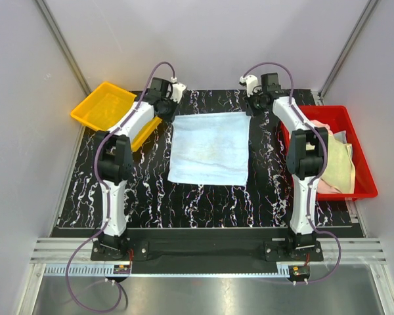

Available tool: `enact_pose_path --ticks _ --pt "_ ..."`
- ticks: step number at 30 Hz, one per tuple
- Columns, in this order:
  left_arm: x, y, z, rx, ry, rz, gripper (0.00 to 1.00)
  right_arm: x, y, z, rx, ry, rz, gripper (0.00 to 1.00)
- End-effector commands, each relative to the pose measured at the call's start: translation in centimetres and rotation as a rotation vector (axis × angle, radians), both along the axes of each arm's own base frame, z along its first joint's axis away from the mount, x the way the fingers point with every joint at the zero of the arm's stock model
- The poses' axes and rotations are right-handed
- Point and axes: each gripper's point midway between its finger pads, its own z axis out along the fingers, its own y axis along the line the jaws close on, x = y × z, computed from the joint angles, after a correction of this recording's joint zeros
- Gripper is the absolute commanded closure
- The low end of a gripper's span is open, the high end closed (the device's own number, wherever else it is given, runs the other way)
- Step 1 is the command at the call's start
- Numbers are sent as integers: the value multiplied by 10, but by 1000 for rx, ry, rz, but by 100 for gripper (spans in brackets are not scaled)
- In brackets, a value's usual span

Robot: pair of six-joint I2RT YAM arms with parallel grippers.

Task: Fold and stack the towels
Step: Fold the towel

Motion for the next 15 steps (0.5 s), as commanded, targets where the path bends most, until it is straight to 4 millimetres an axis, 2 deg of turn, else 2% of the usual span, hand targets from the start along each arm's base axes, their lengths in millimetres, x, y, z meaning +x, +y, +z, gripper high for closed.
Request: enact_pose_path --ticks 1,2,3,4,5,6,7,8,9,10,11,12,13,14,15 --pt "5 15 53 24 -149 33 100 -6 -10 62 -26 -130 -32 100" --pt "-1 16 59 25 -159 30 100 -10 -14 73 -31 -149 -41 100" --pt "-3 18 61 26 -162 30 100 -18 -13 67 -31 -130 -40 100" --pt "-6 18 64 26 -165 27 100 -23 -12 69 -25 -131 -45 100" --pt "-11 19 62 30 -155 26 100 -30 -10 82 -13 -151 -42 100" --pt "-14 19 69 27 -164 24 100 -39 -9 71 -19 -133 -39 100" --pt "-18 18 71 21 -159 20 100 -46 -5 71 -24 -135 -35 100" --pt "-23 17 72 22 -153 13 100 -53 -5 81 -24 -160 -37 100" --pt "-32 17 72 23 -147 9 100 -63 -4 70 -24 -134 -35 100" --pt "-36 19 72 29 -146 10 100 -70 -2 68 -18 -128 -32 100" --pt "-41 18 71 33 -144 7 100 -78 3 74 -1 -136 -20 100" --pt "-51 19 60 40 -117 6 100 -91 5 62 4 -95 -13 100" --pt "-58 19 68 33 -130 7 100 -98 8 59 6 -81 -2 100" --pt "-63 19 66 31 -131 3 100 -106 13 60 -4 -78 7 100" --pt "-69 20 64 31 -128 5 100 -117 13 48 -14 -43 6 100"
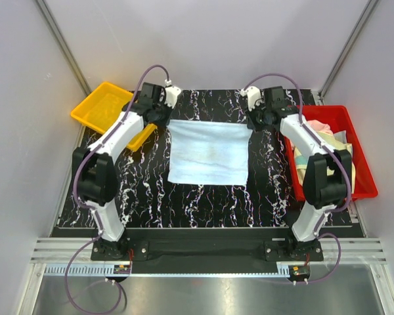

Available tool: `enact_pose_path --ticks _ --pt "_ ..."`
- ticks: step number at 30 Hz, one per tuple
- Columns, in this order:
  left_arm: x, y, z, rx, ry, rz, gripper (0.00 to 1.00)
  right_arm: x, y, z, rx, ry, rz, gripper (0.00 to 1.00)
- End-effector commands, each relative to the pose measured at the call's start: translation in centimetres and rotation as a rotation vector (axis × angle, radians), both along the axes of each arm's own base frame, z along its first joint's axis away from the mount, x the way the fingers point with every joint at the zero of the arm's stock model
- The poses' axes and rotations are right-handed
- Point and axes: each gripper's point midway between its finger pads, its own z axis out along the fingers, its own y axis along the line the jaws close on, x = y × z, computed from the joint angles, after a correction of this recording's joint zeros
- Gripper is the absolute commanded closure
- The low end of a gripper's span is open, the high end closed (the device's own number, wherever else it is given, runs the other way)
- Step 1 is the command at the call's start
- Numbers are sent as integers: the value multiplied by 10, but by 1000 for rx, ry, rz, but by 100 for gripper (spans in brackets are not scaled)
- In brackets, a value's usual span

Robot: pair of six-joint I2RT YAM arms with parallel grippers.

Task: Fold and stack the towels
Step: Fold the towel

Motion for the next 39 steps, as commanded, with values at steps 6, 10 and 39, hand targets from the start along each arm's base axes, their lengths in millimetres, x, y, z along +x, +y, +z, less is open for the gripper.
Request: enact_pose_path --ticks 6,10,39 --pt "-46 16 0 31 -16 32 100 -49 -5 -19 -60 22 -46 100" --pt "-65 11 -4 -2 12 27 100 -67 -1 -18 -82 9 -11 100" --pt "-155 17 -21 40 138 134 65 -143 7 -34 -34 205 -159 64"
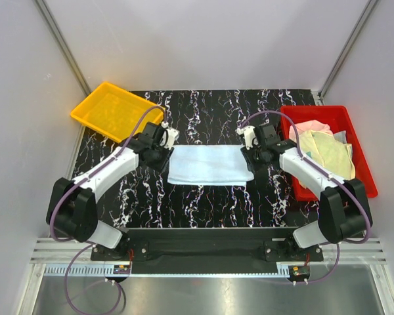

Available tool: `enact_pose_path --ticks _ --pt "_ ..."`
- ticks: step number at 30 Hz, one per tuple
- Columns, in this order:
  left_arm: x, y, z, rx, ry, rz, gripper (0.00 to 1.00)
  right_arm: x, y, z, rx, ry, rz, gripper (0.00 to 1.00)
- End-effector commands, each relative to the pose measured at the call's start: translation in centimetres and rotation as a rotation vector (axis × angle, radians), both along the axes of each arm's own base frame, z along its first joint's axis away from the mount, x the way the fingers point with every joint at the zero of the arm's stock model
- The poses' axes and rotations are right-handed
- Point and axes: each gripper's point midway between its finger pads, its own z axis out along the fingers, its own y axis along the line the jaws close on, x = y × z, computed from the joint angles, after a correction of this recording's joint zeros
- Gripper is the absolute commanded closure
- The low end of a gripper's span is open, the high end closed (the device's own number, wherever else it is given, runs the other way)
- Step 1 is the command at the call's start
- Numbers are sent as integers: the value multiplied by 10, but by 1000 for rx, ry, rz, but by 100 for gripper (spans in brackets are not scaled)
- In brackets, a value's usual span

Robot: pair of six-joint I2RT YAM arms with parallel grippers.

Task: Fold and stack the towels
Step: Fold the towel

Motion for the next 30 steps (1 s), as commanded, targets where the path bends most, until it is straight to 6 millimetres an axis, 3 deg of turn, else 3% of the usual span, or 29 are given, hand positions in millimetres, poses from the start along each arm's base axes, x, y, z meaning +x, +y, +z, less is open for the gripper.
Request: enact_pose_path --ticks 1,4,7,10,13,14,18,23,30 --pt "14 -4 51 -60 -116 65 65 14 11 36 70 -37 -96 63" --pt "18 -23 57 -155 -88 89 65 14 19 40 113 34 -167 62" --pt "17 -36 47 -224 -30 148 64 17 13 24 62 119 -287 61" --pt "12 -39 33 -264 19 231 62 17 11 15 54 175 -389 57" --pt "5 -42 16 -299 79 302 52 13 21 1 112 263 -450 52" --pt "1 -40 1 -276 114 326 48 11 22 -5 124 284 -469 49" --pt "-8 -42 -28 -281 195 375 45 13 11 -16 133 314 -554 43" --pt "-10 -46 -40 -307 208 393 43 7 -1 -30 192 370 -610 34" --pt "-8 -43 -52 -280 224 416 44 -6 3 -42 254 417 -615 34"
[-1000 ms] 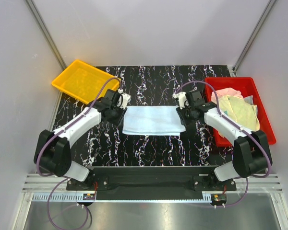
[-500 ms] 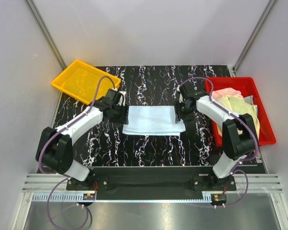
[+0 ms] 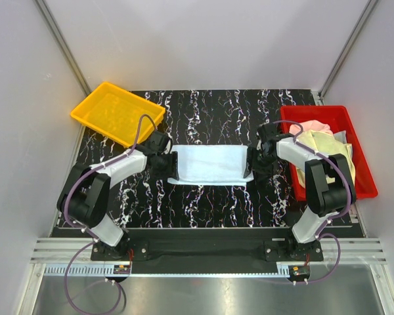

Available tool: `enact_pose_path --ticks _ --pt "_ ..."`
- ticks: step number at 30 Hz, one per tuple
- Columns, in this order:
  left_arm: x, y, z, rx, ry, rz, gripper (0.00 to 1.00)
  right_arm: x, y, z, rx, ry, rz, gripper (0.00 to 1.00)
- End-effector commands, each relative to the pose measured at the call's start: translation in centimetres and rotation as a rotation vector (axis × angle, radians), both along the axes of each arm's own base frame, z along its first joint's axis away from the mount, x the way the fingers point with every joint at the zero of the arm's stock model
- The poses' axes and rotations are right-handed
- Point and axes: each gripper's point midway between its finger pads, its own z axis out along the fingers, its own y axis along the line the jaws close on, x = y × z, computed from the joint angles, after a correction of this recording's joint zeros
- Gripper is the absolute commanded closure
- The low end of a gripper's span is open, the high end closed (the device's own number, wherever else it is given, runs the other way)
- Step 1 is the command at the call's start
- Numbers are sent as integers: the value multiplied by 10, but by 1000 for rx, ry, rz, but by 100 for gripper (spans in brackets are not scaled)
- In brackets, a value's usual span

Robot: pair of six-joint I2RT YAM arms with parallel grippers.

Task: Fold and stack the towels
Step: Fold the towel

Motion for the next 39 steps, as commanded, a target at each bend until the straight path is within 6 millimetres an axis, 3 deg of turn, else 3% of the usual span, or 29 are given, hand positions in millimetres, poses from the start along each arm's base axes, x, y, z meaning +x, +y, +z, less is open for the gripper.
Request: enact_pose_path --ticks 1,13,20,26,33,36,37,38,39 --pt "10 -6 1 -18 -31 12 45 4 14 4 85 -33 -15 35" --pt "11 -2 25 -55 -48 110 43 -3 21 0 146 -23 7 43" --pt "11 -2 23 -76 -32 170 44 -3 19 2 145 -26 10 43" --pt "9 0 6 -64 10 187 51 -2 18 3 142 -31 9 44" --pt "8 5 -4 -38 32 200 70 -2 16 9 141 -42 -4 44" --pt "10 9 -3 -20 25 209 83 -3 16 8 147 -39 -3 48" --pt "10 10 -2 -15 25 206 88 -2 17 8 152 -40 -3 52" --pt "13 12 1 -2 19 209 99 -2 17 8 153 -37 -4 64" --pt "16 13 4 7 12 209 100 0 20 10 165 -40 -1 72"
